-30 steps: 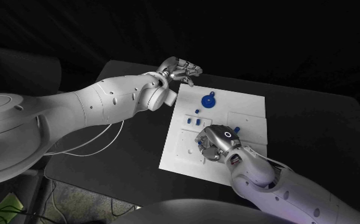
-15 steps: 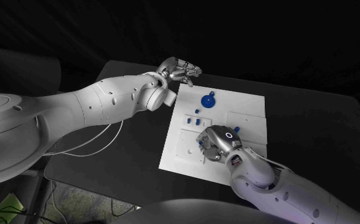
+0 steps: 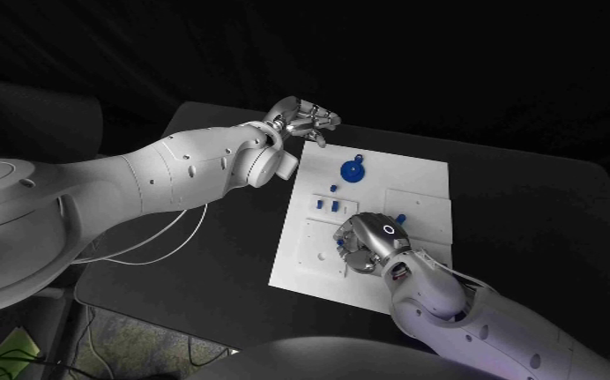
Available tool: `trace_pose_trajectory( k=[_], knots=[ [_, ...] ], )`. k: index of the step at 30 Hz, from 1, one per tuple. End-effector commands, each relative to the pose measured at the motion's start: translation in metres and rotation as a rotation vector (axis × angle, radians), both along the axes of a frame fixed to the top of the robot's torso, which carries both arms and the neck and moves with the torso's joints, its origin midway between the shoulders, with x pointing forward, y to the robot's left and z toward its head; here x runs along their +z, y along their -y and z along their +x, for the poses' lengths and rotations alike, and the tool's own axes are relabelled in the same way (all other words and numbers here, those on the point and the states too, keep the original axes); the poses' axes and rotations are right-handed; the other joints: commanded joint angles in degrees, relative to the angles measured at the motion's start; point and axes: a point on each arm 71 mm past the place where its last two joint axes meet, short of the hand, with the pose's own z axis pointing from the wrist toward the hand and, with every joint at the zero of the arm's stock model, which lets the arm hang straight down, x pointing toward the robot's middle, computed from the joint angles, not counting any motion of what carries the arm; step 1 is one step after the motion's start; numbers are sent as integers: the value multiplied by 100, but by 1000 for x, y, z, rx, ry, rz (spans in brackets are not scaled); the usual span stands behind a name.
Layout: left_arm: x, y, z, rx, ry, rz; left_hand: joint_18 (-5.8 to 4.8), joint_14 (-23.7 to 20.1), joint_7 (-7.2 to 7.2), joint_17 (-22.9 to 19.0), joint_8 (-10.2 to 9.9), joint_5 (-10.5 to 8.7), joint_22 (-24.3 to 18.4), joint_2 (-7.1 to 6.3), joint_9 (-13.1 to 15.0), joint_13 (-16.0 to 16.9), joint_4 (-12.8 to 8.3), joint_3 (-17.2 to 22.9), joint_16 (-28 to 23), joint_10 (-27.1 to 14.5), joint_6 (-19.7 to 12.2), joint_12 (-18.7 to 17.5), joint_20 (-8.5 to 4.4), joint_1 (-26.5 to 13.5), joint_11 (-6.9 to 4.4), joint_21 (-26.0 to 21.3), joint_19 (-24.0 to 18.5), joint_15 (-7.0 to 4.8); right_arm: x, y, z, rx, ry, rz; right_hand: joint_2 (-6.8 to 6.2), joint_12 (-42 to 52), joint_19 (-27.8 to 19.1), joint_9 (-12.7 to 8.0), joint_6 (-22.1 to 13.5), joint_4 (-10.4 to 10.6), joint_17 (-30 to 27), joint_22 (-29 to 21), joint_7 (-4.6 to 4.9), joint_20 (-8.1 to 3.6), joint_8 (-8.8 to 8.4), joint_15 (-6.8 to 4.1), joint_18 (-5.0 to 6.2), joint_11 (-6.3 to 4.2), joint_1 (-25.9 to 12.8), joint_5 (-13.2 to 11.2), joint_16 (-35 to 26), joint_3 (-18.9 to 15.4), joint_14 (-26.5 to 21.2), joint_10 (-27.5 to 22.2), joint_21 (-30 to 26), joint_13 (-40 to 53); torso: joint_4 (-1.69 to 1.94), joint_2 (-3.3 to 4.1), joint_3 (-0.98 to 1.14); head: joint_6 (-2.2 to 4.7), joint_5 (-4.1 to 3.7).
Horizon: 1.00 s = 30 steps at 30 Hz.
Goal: Assemble the parts on the task board
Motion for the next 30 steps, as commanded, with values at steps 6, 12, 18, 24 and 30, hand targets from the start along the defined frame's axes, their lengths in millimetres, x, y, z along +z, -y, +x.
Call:
trace_pose_trajectory(
  k=[6, 12, 18, 24, 30],
  knots=[
    [1, 2, 0, -17, 0, -3, -40, -20, 19, 1, -3, -34, 9, 25, -3, 8, 5, -28, 29, -39, -37, -13, 19, -12, 17, 26, -18, 22, -1, 2, 0, -24, -3, 12, -98, 25, 236, -59, -278, 85, -20, -74, 62, 9, 11, 23, 55, 45, -40, -277, 22, -26, 7, -203, -34, -9, 2, -1, -2, -8, 0],
    [1, 2, 0, -17, -1, -3, -38, -23, 23, -2, -3, -41, 7, 31, -4, 8, -2, -49, 31, -46, -49, -13, 21, -7, 19, 24, -18, 23, 0, 3, 0, -34, 0, 27, -218, 34, 238, -63, -543, 149, -36, -167, 116, 55, 19, 57, 118, 91, -11, -458, 18, -76, 15, -315, -68, -3, 0, -1, 0, -10, 2],
    [0, 2, 0, -16, -2, -3, -38, -23, 23, -2, -3, -41, 7, 31, -4, 8, -2, -49, 31, -46, -49, -13, 21, -7, 19, 24, -18, 23, 0, 3, 1, -39, 1, 34, -282, 35, 235, -68, -705, 166, -44, -219, 106, 68, 18, 65, 138, 103, -1, -466, 18, -105, 15, -386, -81, -2, -2, -1, 1, -12, 2],
    [0, 2, 0, -17, -4, -2, -37, -24, 26, -3, -3, -42, 6, 29, -4, 8, -9, -53, 31, -49, -54, -13, 21, 2, 21, 23, -17, 24, 0, 3, 0, -38, -8, 35, -305, 35, 228, -66, -760, 167, -55, -265, 99, 80, 21, 79, 148, 122, 11, -503, 5, -124, 9, -470, -137, -3, 3, 1, 1, -18, 2],
    [0, 2, 0, -16, -4, -2, -36, -25, 29, -4, -5, -44, 5, 29, -4, 8, -13, -59, 30, -58, -62, -14, 23, 4, 24, 21, -18, 25, 1, 4, -1, -38, -12, 47, -299, 39, 228, -64, -737, 179, -61, -289, 104, 86, 22, 82, 154, 126, 10, -504, 1, -140, 8, -478, -145, -1, 0, -2, 1, -12, -1]
  ],
)
